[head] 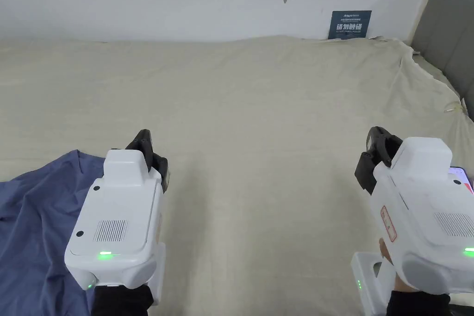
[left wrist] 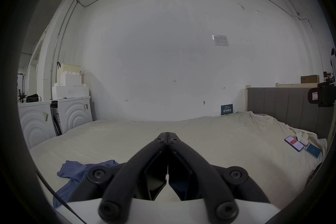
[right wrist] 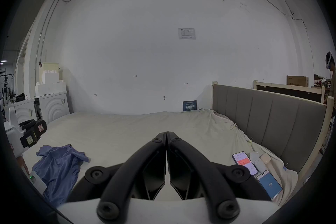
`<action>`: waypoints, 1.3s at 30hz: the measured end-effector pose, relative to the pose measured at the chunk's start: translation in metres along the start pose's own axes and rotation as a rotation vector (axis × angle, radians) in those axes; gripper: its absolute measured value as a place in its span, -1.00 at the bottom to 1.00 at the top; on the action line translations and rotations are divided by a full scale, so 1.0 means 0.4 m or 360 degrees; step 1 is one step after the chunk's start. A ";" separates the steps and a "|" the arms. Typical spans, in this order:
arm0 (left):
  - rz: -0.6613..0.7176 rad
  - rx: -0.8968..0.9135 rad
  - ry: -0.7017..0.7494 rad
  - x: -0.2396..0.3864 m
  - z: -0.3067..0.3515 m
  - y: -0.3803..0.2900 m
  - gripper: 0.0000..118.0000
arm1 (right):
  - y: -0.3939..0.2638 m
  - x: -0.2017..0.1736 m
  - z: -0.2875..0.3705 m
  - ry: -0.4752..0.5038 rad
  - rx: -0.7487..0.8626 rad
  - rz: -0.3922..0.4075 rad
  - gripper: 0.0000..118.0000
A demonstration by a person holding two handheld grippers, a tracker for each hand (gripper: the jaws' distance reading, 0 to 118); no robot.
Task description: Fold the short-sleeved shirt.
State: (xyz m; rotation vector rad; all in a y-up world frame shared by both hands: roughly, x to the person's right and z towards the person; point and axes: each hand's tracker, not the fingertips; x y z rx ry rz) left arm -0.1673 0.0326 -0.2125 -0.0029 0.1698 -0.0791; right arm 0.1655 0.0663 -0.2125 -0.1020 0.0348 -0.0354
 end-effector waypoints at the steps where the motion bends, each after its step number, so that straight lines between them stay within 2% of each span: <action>1: 0.0000 0.0002 -0.0002 0.001 0.000 0.000 -1.00 | 0.000 0.000 0.000 -0.0002 0.0000 0.0001 -1.00; 28: -0.0009 -0.0003 0.0004 -0.010 0.006 0.005 -1.00 | 0.010 -0.001 0.000 0.0007 0.0009 0.0012 -1.00; 33: -0.0001 0.0006 0.0054 -0.046 0.014 0.006 -1.00 | 0.015 -0.036 -0.012 0.0058 0.0019 0.0028 -1.00; 39: -0.0010 -0.0001 0.0190 -0.133 0.039 0.006 -1.00 | 0.023 -0.122 -0.039 0.0197 0.0029 0.0045 -1.00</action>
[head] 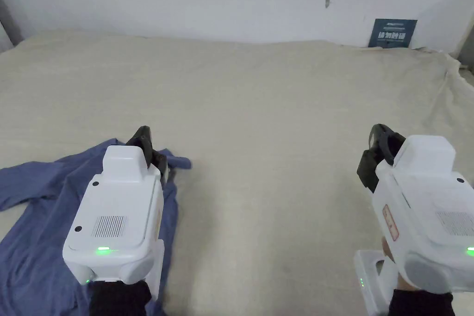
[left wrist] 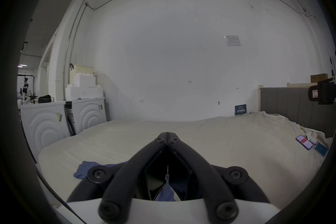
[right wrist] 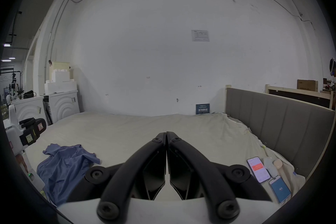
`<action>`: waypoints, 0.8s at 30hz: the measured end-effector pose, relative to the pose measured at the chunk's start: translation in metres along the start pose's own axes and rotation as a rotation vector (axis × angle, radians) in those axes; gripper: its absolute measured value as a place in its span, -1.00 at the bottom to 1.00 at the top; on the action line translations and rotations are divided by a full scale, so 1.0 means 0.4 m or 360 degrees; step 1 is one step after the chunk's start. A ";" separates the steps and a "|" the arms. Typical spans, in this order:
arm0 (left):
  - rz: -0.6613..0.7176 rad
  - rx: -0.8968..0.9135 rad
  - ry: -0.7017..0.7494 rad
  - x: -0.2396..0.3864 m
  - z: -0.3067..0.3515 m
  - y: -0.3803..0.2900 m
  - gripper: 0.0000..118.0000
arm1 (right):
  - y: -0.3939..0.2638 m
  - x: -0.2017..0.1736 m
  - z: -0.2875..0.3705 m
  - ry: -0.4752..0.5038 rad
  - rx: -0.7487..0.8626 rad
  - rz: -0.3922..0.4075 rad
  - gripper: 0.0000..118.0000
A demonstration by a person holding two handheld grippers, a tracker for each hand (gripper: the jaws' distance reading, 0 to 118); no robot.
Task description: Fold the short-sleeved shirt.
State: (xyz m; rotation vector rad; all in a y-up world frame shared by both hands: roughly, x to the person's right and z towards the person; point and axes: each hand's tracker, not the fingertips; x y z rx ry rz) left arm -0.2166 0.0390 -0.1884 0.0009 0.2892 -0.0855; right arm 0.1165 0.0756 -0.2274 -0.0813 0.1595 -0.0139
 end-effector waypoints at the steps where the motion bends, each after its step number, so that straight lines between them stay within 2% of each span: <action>1: 0.0001 -0.0001 0.0020 -0.016 0.004 0.000 -1.00 | 0.001 -0.015 -0.006 0.0024 0.0001 0.0001 -1.00; 13: -0.0036 -0.0024 0.0412 -0.279 0.093 -0.005 -1.00 | -0.001 -0.271 -0.079 0.0417 -0.0008 0.0008 -1.00; 19: -0.0048 -0.0035 0.0575 -0.397 0.149 -0.011 -1.00 | -0.005 -0.397 -0.090 0.0573 -0.0029 0.0011 -1.00; 24: -0.0042 -0.0054 0.0675 -0.467 0.188 -0.019 -1.00 | -0.014 -0.466 -0.090 0.0662 -0.0038 0.0020 -1.00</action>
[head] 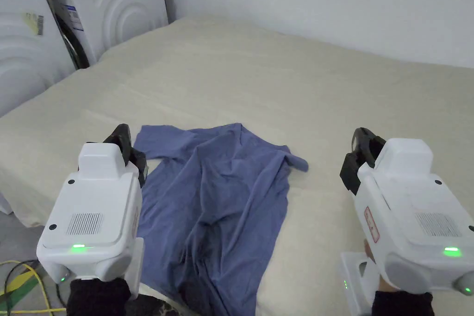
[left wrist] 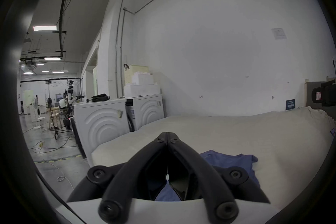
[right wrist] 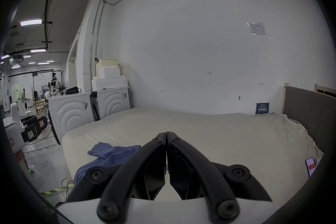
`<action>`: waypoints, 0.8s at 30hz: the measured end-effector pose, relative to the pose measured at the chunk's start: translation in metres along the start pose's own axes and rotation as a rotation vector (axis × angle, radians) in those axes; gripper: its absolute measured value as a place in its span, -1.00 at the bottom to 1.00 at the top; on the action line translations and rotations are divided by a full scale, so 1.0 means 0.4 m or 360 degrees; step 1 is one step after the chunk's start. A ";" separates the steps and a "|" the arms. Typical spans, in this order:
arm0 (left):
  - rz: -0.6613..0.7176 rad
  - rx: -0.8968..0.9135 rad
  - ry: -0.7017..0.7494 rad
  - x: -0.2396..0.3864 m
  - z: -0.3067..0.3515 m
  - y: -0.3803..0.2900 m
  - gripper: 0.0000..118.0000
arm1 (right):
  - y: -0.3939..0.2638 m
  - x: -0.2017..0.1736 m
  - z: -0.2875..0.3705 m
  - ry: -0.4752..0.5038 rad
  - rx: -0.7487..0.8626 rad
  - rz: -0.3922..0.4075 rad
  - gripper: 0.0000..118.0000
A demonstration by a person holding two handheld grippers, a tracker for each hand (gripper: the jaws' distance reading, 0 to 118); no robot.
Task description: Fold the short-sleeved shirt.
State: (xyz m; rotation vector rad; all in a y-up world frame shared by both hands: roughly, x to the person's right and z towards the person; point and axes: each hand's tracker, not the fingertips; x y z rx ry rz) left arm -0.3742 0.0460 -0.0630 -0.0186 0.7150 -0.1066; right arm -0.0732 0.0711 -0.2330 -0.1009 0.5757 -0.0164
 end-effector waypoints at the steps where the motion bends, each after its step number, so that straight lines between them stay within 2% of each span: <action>1: -0.0008 -0.0007 0.0019 -0.012 0.002 -0.002 -1.00 | -0.002 -0.008 -0.004 0.0009 0.0000 0.0000 -1.00; 8: -0.0027 -0.0029 0.0073 -0.045 0.012 -0.012 -1.00 | -0.009 -0.029 -0.016 0.0052 -0.0015 -0.0007 -1.00; 15: -0.0017 -0.0052 0.0047 -0.027 -0.001 -0.018 -1.00 | -0.006 -0.011 -0.017 0.0039 -0.0016 0.0011 -1.00; 19: 0.0075 -0.0118 -0.0010 -0.015 -0.030 -0.017 -1.00 | -0.003 0.004 -0.019 0.0020 -0.0015 0.0034 -1.00; 24: 0.0129 -0.0332 -0.0171 0.012 -0.107 -0.025 -1.00 | 0.003 0.018 -0.021 0.0001 -0.0014 0.0041 -1.00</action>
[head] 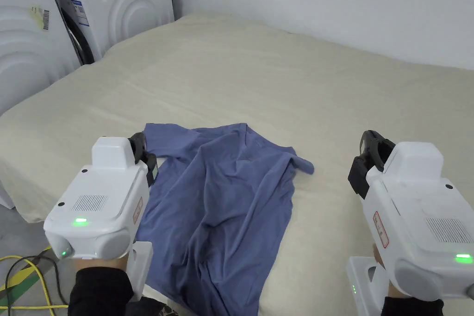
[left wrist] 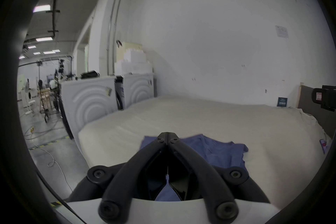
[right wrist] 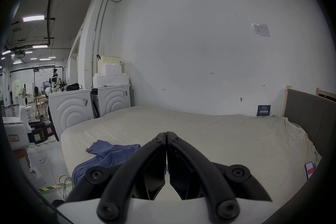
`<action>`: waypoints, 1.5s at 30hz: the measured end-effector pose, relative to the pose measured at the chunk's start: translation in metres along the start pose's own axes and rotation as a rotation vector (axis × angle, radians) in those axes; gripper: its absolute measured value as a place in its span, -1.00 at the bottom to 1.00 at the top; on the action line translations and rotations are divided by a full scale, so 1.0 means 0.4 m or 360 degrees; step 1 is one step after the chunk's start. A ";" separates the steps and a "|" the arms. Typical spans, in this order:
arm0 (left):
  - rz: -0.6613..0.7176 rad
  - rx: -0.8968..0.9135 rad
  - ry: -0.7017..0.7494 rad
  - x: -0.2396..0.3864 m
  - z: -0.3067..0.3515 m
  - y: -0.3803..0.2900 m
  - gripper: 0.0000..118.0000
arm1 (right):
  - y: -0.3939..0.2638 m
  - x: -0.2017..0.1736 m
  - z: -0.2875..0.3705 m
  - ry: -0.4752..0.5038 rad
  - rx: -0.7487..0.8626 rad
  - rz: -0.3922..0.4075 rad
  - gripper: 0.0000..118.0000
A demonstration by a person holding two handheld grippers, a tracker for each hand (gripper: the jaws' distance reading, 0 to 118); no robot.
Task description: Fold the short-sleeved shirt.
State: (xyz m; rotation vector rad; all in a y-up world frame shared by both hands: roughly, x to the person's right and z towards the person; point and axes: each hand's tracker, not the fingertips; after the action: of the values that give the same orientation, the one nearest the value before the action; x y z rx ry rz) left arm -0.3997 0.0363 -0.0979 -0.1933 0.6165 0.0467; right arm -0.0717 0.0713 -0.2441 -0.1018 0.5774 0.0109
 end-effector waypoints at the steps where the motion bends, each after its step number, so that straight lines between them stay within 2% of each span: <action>1: 0.0020 -0.0100 -0.0040 0.007 -0.027 0.002 -1.00 | 0.000 0.003 -0.001 -0.0005 0.0000 0.0004 -1.00; 9: 0.0170 -0.0675 -0.0147 0.068 -0.244 -0.039 -0.95 | -0.022 0.034 -0.025 -0.0058 -0.0052 0.0030 -1.00; 12: 0.0204 -0.0860 -0.0145 0.089 -0.329 -0.075 -0.75 | -0.034 0.051 -0.037 -0.0092 -0.0083 0.0041 -1.00; 14: 0.0220 -0.0966 -0.0139 0.112 -0.365 -0.094 -0.32 | -0.042 0.060 -0.044 -0.0108 -0.0100 0.0046 -1.00; 16: 0.0211 -0.1076 -0.0123 0.131 -0.404 -0.116 0.28 | -0.051 0.068 -0.051 -0.0125 -0.0119 0.0052 -1.00; 18: 0.0188 -0.1182 -0.0133 0.146 -0.447 -0.144 0.61 | -0.060 0.079 -0.058 -0.0141 -0.0140 0.0054 -1.00; 19: 0.0177 -0.1228 -0.0139 0.155 -0.469 -0.162 0.73 | -0.065 0.083 -0.061 -0.0150 -0.0150 0.0058 -1.00; 20: 0.0156 -0.1263 -0.0132 0.162 -0.485 -0.174 0.77 | -0.069 0.087 -0.064 -0.0159 -0.0159 0.0058 -1.00; 26: 0.0102 -0.1433 -0.0105 0.184 -0.555 -0.252 0.77 | -0.098 0.116 -0.072 -0.0193 -0.0215 0.0061 -1.00; 28: 0.0082 -0.1463 -0.0093 0.190 -0.562 -0.271 0.71 | -0.106 0.125 -0.073 -0.0200 -0.0232 0.0058 -1.00; 30: -0.0003 -0.1506 -0.0027 0.203 -0.551 -0.276 0.39 | -0.112 0.132 -0.074 -0.0209 -0.0247 0.0052 -1.00; 31: -0.0027 -0.1446 -0.0058 0.211 -0.536 -0.267 0.33 | -0.114 0.134 -0.073 -0.0212 -0.0251 0.0048 -1.00; 32: -0.0038 -0.1415 -0.0123 0.215 -0.524 -0.257 0.10 | -0.116 0.136 -0.073 -0.0216 -0.0253 0.0042 -1.00; 33: -0.0050 -0.1411 -0.0186 0.222 -0.518 -0.252 -0.26 | -0.117 0.138 -0.072 -0.0217 -0.0254 0.0033 -1.00; 34: -0.0052 -0.1409 -0.0193 0.226 -0.505 -0.252 -0.72 | -0.118 0.139 -0.071 -0.0217 -0.0255 0.0027 -1.00; 35: -0.0078 -0.1409 -0.0177 0.231 -0.500 -0.255 -0.89 | -0.118 0.140 -0.070 -0.0218 -0.0256 0.0021 -1.00; 37: -0.0153 -0.1393 -0.0215 0.226 -0.492 -0.263 -0.98 | -0.117 0.142 -0.065 -0.0216 -0.0256 0.0010 -1.00; 38: -0.0114 -0.1385 -0.0226 0.208 -0.495 -0.261 -1.00 | -0.115 0.145 -0.060 -0.0214 -0.0252 0.0006 -1.00; 45: 0.0429 -0.1232 -0.0453 0.102 -0.426 -0.197 -1.00 | -0.101 0.164 -0.031 -0.0225 -0.0220 -0.0016 -1.00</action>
State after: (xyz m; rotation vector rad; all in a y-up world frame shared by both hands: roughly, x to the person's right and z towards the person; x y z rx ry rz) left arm -0.4557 -0.0746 -0.2446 -0.8363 0.3102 0.5689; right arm -0.0219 0.0288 -0.2866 -0.2364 0.4347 0.0476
